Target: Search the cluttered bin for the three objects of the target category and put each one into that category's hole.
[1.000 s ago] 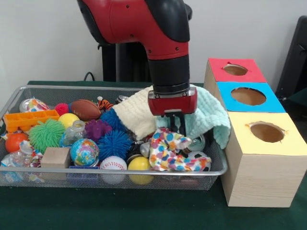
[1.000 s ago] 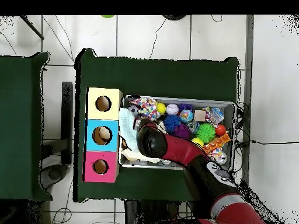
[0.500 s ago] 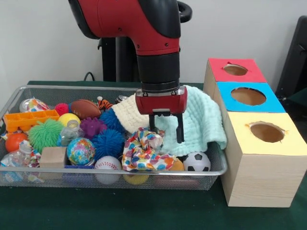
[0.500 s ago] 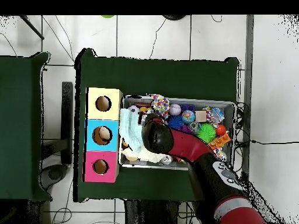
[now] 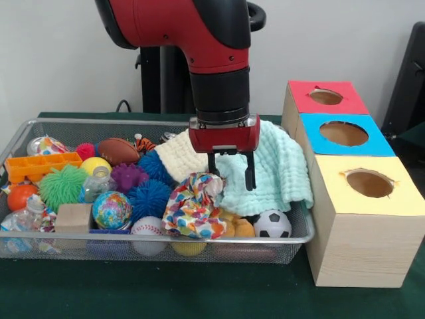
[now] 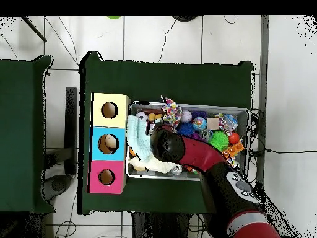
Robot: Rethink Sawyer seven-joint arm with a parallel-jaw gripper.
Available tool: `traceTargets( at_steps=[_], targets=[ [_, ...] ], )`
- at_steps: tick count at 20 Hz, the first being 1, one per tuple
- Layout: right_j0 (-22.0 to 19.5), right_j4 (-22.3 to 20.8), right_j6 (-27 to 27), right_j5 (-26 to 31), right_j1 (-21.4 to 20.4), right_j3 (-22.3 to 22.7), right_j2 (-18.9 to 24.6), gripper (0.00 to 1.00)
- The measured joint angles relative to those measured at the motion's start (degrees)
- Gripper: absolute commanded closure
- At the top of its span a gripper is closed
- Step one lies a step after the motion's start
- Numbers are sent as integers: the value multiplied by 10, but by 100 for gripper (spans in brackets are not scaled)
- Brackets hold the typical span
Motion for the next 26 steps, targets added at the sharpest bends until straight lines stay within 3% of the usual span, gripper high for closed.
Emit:
traceTargets(
  at_steps=[8,17,26],
  targets=[
    [-1,0,0,65,-27,-6,-12,0],
    [-50,-2,0,195,-49,-69,-18,0],
    [-87,-3,0,205,-48,-109,-18,0]
  ],
)
